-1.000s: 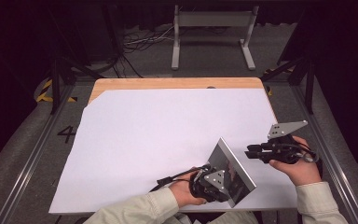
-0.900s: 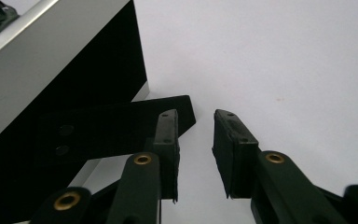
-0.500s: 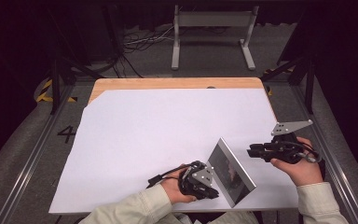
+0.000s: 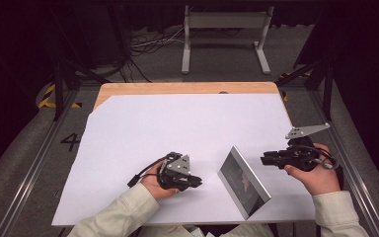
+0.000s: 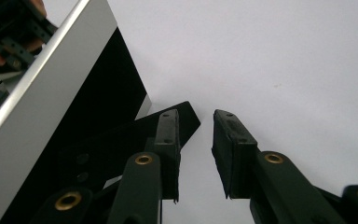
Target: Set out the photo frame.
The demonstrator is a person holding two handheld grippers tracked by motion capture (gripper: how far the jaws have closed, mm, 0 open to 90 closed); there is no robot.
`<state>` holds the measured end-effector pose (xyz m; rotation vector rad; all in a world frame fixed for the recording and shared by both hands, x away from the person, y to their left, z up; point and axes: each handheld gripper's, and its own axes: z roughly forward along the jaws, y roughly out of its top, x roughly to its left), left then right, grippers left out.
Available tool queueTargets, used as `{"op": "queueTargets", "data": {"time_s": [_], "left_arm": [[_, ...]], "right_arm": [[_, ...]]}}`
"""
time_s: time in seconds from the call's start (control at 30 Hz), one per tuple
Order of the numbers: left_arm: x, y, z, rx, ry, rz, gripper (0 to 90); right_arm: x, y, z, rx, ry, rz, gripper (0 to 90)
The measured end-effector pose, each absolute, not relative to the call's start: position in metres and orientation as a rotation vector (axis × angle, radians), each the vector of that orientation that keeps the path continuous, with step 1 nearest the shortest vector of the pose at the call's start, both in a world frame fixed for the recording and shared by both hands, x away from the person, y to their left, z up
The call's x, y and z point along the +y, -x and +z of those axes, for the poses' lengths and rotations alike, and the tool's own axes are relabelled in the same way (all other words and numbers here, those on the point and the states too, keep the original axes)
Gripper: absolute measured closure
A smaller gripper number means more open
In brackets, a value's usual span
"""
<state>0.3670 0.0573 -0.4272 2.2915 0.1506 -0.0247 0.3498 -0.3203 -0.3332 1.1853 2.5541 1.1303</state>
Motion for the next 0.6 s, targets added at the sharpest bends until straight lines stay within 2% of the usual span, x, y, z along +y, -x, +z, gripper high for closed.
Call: {"op": "queueTargets", "data": {"time_s": [0.3,0.6], "left_arm": [[0.09,-0.372,-0.427,0.25,-2.278,0.031,81.7],[0.108,-0.371,-0.428,0.284,-2.249,0.066,81.1]], "right_arm": [[-0.318,-0.355,-0.319,2.595,-1.278,1.004,71.9],[-0.318,-0.358,-0.301,2.618,-1.387,0.876,77.0]]}}
